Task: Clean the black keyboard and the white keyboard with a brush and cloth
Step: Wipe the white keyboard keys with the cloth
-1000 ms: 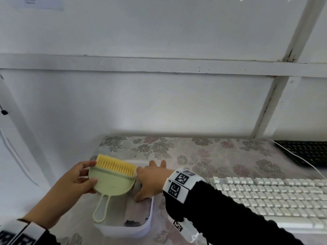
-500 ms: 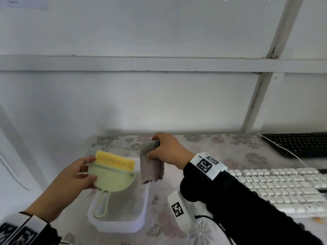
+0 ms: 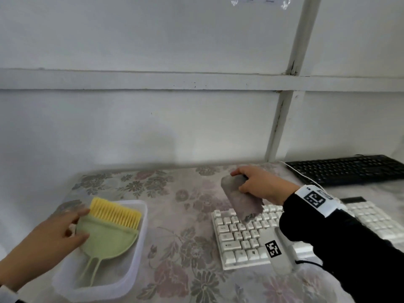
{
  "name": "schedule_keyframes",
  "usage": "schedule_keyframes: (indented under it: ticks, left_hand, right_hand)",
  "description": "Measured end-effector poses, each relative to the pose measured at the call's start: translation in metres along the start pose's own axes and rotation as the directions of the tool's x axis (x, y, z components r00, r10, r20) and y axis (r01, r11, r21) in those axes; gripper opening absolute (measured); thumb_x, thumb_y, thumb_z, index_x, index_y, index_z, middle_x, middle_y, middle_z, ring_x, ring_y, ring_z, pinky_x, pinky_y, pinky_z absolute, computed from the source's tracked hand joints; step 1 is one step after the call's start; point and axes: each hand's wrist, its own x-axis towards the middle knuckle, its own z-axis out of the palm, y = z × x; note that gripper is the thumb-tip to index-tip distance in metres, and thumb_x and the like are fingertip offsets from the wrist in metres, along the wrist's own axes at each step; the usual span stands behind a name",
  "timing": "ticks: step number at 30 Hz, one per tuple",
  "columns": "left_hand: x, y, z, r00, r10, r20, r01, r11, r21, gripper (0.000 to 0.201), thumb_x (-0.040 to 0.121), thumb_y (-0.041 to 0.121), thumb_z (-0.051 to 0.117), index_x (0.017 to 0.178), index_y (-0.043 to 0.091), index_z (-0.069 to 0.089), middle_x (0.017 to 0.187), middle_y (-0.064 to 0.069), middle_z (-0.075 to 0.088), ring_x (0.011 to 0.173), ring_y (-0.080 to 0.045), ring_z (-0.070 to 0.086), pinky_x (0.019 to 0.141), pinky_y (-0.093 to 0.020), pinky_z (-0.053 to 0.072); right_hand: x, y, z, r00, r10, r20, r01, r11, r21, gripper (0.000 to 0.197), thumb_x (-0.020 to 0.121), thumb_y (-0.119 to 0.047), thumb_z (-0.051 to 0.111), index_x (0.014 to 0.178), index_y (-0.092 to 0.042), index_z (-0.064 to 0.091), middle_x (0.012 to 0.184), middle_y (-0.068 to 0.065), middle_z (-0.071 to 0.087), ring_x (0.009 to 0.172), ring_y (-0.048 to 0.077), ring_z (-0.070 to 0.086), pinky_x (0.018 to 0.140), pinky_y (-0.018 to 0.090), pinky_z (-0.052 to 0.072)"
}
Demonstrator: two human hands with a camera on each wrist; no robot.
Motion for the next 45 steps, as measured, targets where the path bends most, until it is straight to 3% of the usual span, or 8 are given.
schedule_keyframes:
  ticks: [7,9,13,16,19,22,28,45]
  left_hand:
    - [0.004,-0.006,0.012,0.995,-0.069,0.069,0.064,0.995,0.079,0.068,0.069,0.031,0.072,0.130,0.013,0.049,0.121,-0.015,0.055,0.097,-0.022,0.050,0.085,-0.038,0.043]
    - [0.004,0.001,0.009,0.997,-0.062,0.051,0.055,0.991,0.126,0.069,0.057,0.046,0.065,0.123,0.028,0.055,0.111,-0.019,0.059,0.093,-0.029,0.053,0.080,-0.042,0.044]
    - [-0.012,0.073,0.002,0.996,0.081,0.046,-0.083,0.996,0.044,0.053,0.055,0.061,0.055,0.100,0.079,0.035,0.095,0.018,0.052,0.081,-0.005,0.054,0.065,-0.035,0.049]
    - [-0.033,0.154,0.016,0.967,0.237,0.095,-0.240,0.970,0.021,0.045,0.079,0.035,0.068,0.098,0.067,0.043,0.109,0.023,0.049,0.093,0.004,0.052,0.073,-0.020,0.046]
    - [-0.035,0.190,0.052,0.926,0.302,0.225,-0.312,0.950,0.009,0.044,0.084,0.039,0.059,0.115,0.055,0.032,0.120,0.021,0.042,0.103,0.005,0.049,0.080,-0.015,0.047]
    - [-0.031,0.212,0.094,0.875,0.258,0.410,-0.330,0.937,0.112,0.071,0.084,0.043,0.059,0.142,0.034,0.019,0.139,0.013,0.031,0.118,0.000,0.041,0.096,-0.015,0.041]
    - [-0.027,0.228,0.140,0.786,0.168,0.595,-0.317,0.936,0.155,0.123,0.061,0.056,0.075,0.148,0.018,-0.003,0.150,0.002,0.012,0.135,-0.016,0.027,0.110,-0.030,0.030]
    - [-0.036,0.231,0.159,0.899,0.107,0.424,-0.221,0.948,0.229,0.121,0.058,0.048,0.079,0.148,0.020,0.002,0.146,0.005,0.012,0.132,-0.012,0.027,0.109,-0.022,0.027]
  right_hand:
    - [-0.008,0.042,-0.009,0.988,0.075,0.131,-0.049,0.980,-0.192,0.050,0.086,0.001,0.037,0.130,-0.017,0.053,0.136,0.006,0.049,0.122,0.022,0.047,0.092,0.026,0.040]
    - [-0.008,0.048,-0.010,0.982,0.056,0.179,-0.003,0.959,-0.283,0.044,0.090,-0.007,0.038,0.132,-0.016,0.051,0.138,0.006,0.046,0.122,0.023,0.047,0.096,0.029,0.040]
    - [-0.004,0.052,-0.007,0.969,0.021,0.245,0.087,0.902,-0.423,0.039,0.090,-0.035,0.052,0.119,-0.009,0.054,0.132,0.008,0.037,0.105,0.026,0.052,0.086,0.032,0.043]
    - [-0.003,0.049,-0.001,0.967,-0.003,0.255,0.148,0.823,-0.549,0.041,0.085,-0.051,0.058,0.088,-0.010,0.054,0.127,0.009,0.033,0.096,0.025,0.044,0.079,0.034,0.039]
    - [-0.003,0.046,0.003,0.955,-0.042,0.295,0.228,0.738,-0.635,0.031,0.092,-0.032,0.051,0.107,-0.005,0.057,0.130,0.014,0.034,0.110,0.034,0.045,0.082,0.037,0.038]
    - [0.006,0.042,0.003,0.947,-0.079,0.311,0.254,0.778,-0.574,0.027,0.094,-0.020,0.044,0.113,-0.003,0.056,0.118,0.017,0.046,0.104,0.034,0.051,0.080,0.034,0.039]
    - [0.021,0.014,0.017,0.867,-0.224,0.444,0.435,0.775,-0.458,0.031,0.096,-0.019,0.039,0.111,-0.001,0.059,0.110,0.016,0.058,0.099,0.030,0.054,0.084,0.036,0.042]
    - [0.019,0.088,-0.044,0.875,-0.102,0.473,0.395,0.714,-0.577,0.030,0.098,-0.026,0.041,0.112,-0.005,0.058,0.118,0.012,0.060,0.108,0.028,0.056,0.087,0.035,0.039]
